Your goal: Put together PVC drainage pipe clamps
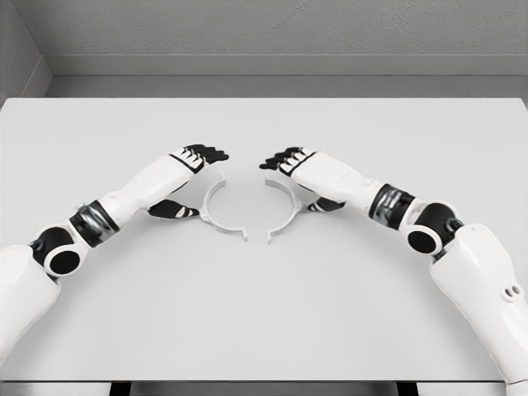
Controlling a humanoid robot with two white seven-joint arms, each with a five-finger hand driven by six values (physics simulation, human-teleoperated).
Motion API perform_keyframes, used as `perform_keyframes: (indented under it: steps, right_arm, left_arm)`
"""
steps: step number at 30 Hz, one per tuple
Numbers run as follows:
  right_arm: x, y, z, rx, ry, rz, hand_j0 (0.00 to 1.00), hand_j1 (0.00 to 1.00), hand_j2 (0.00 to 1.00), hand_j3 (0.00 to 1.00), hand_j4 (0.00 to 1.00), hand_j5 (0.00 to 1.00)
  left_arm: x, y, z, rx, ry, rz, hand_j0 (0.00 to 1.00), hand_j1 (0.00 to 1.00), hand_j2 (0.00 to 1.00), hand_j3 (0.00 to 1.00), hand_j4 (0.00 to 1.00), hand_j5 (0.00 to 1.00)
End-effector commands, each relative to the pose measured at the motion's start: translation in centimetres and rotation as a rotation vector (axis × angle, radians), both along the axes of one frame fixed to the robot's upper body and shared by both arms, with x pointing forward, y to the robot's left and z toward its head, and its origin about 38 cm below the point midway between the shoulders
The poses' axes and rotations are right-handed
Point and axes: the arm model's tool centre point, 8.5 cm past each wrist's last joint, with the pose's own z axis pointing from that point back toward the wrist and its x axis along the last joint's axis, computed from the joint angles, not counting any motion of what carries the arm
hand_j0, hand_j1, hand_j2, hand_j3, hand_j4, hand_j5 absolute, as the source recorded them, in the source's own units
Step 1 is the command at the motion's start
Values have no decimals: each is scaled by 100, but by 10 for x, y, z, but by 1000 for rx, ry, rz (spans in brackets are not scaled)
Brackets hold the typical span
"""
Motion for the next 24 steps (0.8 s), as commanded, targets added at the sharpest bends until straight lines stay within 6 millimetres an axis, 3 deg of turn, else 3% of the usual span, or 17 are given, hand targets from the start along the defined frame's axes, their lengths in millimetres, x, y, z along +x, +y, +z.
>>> perform_keyframes:
  steps: [1,9,13,15,20,22,24]
  right_arm:
    - [-1,2,-1,2,10,5,100,100,100,100,100,100]
    - [-5,15,7,25,-6,30,100,100,100,100,100,100]
    - [-2,11,12,30,-17,21,100,100,100,100,100,100]
    - [5,-7,22,30,-38,-18,100,100,100,100,100,100]
    - [6,-12,25,28,-44,-23,100,100,100,100,100,100]
    - [-2,-30,53,31,-130,-35,100,100,100,100,100,100]
    - [-8,-57,68,39,-177,-81,100,100,100,100,100,100]
  left_arm:
    - [0,-1,1,-10,0,0,100,100,100,100,100,100]
    - [-2,-7,-2,-23,6,-7,100,100,100,100,100,100]
    - [0,-1,1,-20,-1,5,100,100,100,100,100,100]
    - [1,1,2,-19,-1,10,100,100,100,100,100,100]
    - [16,8,-1,-3,13,41,100,100,100,100,100,100]
    - [18,7,2,-5,9,40,100,100,100,100,100,100]
    - [19,2,2,-11,8,36,100,100,100,100,100,100]
